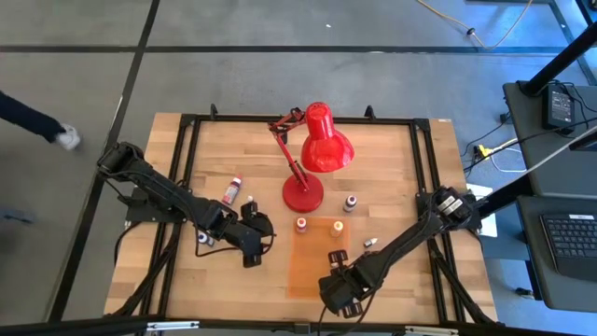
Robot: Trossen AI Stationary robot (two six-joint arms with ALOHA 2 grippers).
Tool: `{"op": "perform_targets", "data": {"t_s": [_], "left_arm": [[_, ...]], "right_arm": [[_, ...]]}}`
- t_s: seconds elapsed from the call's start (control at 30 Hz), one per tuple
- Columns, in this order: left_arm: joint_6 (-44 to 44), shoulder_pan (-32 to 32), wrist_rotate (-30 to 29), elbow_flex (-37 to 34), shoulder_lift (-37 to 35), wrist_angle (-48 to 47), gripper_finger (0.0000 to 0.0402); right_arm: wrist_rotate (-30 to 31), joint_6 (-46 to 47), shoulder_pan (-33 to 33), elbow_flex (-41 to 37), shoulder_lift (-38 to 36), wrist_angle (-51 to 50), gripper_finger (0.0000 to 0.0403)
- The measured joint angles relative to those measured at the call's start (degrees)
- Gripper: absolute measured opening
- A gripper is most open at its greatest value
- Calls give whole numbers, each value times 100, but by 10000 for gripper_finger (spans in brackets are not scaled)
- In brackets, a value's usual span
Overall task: Pick & Place food coloring
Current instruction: Put the small black food coloring bottle into the orange bin
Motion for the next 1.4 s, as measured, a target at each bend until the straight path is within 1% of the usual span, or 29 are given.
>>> {"op": "perform_targets", "data": {"t_s": [0.27,0.47,0.53,0.63,0.7,0.77,0.87,0.93,1.0,1.07,1.13,1.23,1.3,1.4], "left_arm": [[0,0,1,0,0,0,228],[0,0,7,0,0,0,226],[2,0,173,0,0,0,226],[-11,0,719,0,-79,-54,228],[-213,-7,912,2,-169,-87,227],[-639,-7,913,4,-259,-295,226],[-1289,2,901,4,-347,-838,226],[-1647,-7,954,4,-349,-1090,228],[-1797,-41,953,4,-332,-1272,228],[-1731,-60,937,4,-282,-1270,227],[-1599,-115,926,4,-286,-1256,226],[-1520,-203,927,4,-286,-1226,227],[-1444,-292,925,4,-286,-1221,228],[-1380,-436,925,4,-286,-1222,226]], "right_arm": [[6,-13,0,0,-2,3,97],[6,-2,0,0,-2,12,132],[6,-2,0,46,-2,-103,143],[38,15,0,299,-5,-507,154],[214,7,2,454,-7,-807,157],[324,-37,2,575,-7,-1103,158],[325,-55,1,586,-111,-1449,158],[325,17,2,512,-285,-1439,158],[355,73,2,387,-551,-1429,158],[580,205,25,223,-883,-1381,158],[930,364,71,-16,-1266,-1355,158],[1383,738,128,-502,-1829,-1167,158],[1563,891,163,-867,-2165,-967,158],[1676,914,168,-1412,-2598,-446,158]]}}
